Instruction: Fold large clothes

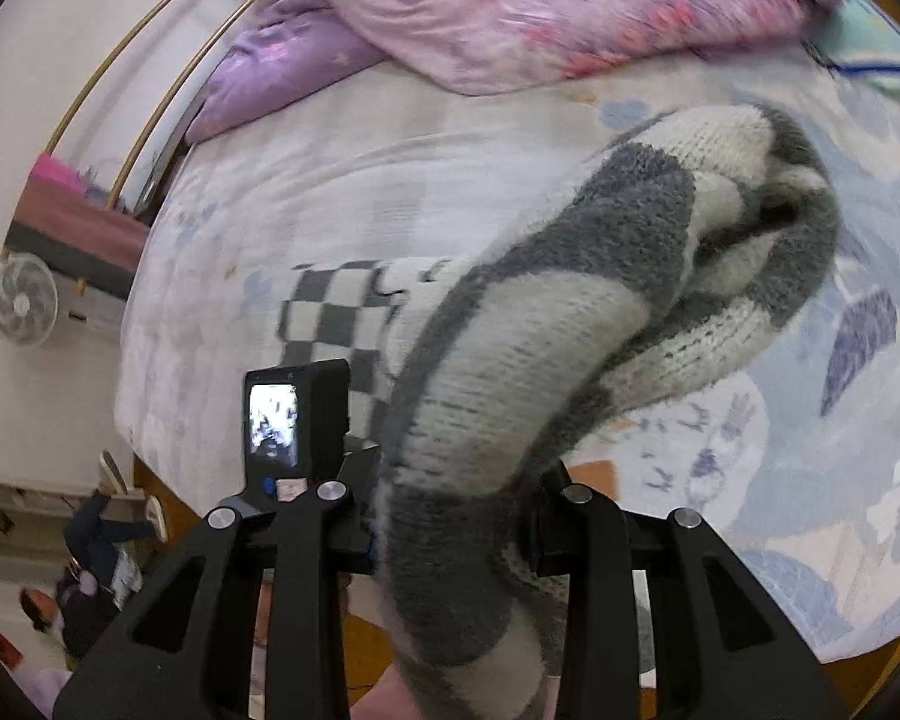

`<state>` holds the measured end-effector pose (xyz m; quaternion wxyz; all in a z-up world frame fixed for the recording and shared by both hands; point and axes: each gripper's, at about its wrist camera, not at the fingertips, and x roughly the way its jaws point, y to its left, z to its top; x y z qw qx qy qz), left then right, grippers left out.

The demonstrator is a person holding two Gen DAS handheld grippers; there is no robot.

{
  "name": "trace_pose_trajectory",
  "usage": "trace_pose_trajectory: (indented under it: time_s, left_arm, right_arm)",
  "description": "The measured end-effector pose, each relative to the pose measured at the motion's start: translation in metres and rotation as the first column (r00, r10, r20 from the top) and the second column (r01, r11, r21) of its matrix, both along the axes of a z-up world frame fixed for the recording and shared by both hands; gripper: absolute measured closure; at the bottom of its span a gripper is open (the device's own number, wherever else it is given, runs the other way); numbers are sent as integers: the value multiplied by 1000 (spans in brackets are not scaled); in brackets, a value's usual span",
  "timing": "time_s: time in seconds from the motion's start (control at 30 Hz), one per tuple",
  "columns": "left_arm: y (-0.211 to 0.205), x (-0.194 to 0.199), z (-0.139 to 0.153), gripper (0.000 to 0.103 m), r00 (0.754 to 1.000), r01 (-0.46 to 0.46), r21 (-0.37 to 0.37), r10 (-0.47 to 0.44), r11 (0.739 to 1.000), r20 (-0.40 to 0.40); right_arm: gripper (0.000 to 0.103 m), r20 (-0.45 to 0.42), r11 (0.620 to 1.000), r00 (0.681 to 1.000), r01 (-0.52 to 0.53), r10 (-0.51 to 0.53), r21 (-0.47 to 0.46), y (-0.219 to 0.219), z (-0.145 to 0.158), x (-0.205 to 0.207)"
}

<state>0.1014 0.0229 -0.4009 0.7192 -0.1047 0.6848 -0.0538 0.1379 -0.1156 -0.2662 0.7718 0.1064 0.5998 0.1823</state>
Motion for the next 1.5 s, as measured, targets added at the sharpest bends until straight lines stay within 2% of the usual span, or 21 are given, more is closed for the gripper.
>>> trace_pose_trajectory:
  time_s: [0.17, 0.3, 0.4, 0.47, 0.5, 0.6, 0.67, 0.77, 0.83, 0.87, 0.97, 1.0, 1.07, 1.17, 1.23, 1.27, 1.3, 1.33, 1.4, 1.43, 1.5]
  left_arm:
    - [69, -27, 41, 102, 999, -42, -2, 42, 999, 11]
    - [136, -33, 70, 102, 993, -115, 29, 115, 993, 11]
    - [177, -35, 74, 102, 980, -199, 45, 199, 979, 2]
    - [198, -36, 74, 102, 973, -229, 96, 230, 969, 2]
    - [211, -40, 74, 102, 968, -251, 109, 253, 962, -1]
    - [236, -43, 72, 102, 953, -297, 102, 301, 949, -21]
    - [243, -46, 73, 100, 952, -300, 103, 304, 949, -27]
    - [236, -40, 66, 79, 953, -302, 16, 302, 953, -35]
    - [221, -30, 65, 61, 960, -280, -44, 279, 959, -19]
    - [213, -26, 64, 38, 962, -272, -82, 272, 959, -10]
    - [189, -9, 51, 28, 969, -245, -184, 248, 952, -8]
    - [183, -2, 45, 18, 970, -242, -207, 244, 948, -16]
    - [172, 6, 32, 14, 966, -258, -257, 253, 931, -52]
    - [160, 15, 4, 14, 954, -299, -338, 267, 892, -139]
    - [151, 21, -21, 17, 946, -309, -340, 250, 888, -208]
    - [149, 22, -31, 33, 942, -315, -330, 252, 890, -220]
    - [150, 23, -37, 46, 936, -336, -336, 272, 880, -224]
    - [154, 21, -43, 57, 924, -373, -348, 308, 860, -228]
    - [162, 16, -43, 83, 908, -413, -393, 337, 822, -249]
    - [166, 12, -36, 86, 901, -430, -408, 352, 806, -254]
    - [169, 9, -14, 87, 909, -414, -377, 355, 829, -218]
  right_arm:
    - [73, -14, 992, 993, -120, 119, -28, 85, -11, 6]
    - [73, -59, 983, 984, -170, 165, -77, 153, -44, 26]
    - [70, -112, 966, 967, -239, 229, -94, 200, -65, 40]
    - [49, -117, 959, 952, -278, 282, 53, 220, -68, 47]
    - [31, -148, 951, 943, -279, 298, 135, 227, -71, 51]
    - [28, -115, 949, 962, -216, 247, 229, 226, -57, 59]
    - [27, -71, 965, 969, -225, 236, 136, 220, -45, 61]
    - [26, 9, 974, 974, -225, 225, -16, 203, -31, 66]
    - [16, 25, 974, 977, -207, 210, -93, 189, -33, 74]
    - [16, 31, 972, 979, -197, 202, -128, 181, -35, 79]
    - [16, 7, 962, 981, -189, 194, -200, 171, -45, 99]
    - [16, 7, 960, 979, -197, 203, -200, 171, -48, 108]
    - [15, -6, 947, 964, -264, 267, -183, 180, -53, 125]
    - [11, -55, 912, 935, -355, 352, -206, 196, -79, 151]
    - [8, -129, 874, 911, -413, 393, -256, 211, -112, 162]
    - [14, -144, 860, 897, -441, 417, -256, 216, -125, 163]
    - [47, -142, 865, 894, -448, 425, -225, 217, -133, 162]
    - [57, -151, 872, 898, -437, 412, -218, 215, -138, 161]
    - [62, -143, 903, 919, -390, 368, -181, 204, -135, 159]
    - [63, -134, 910, 921, -384, 365, -159, 203, -126, 156]
    - [64, -92, 911, 913, -405, 398, -73, 200, -98, 145]
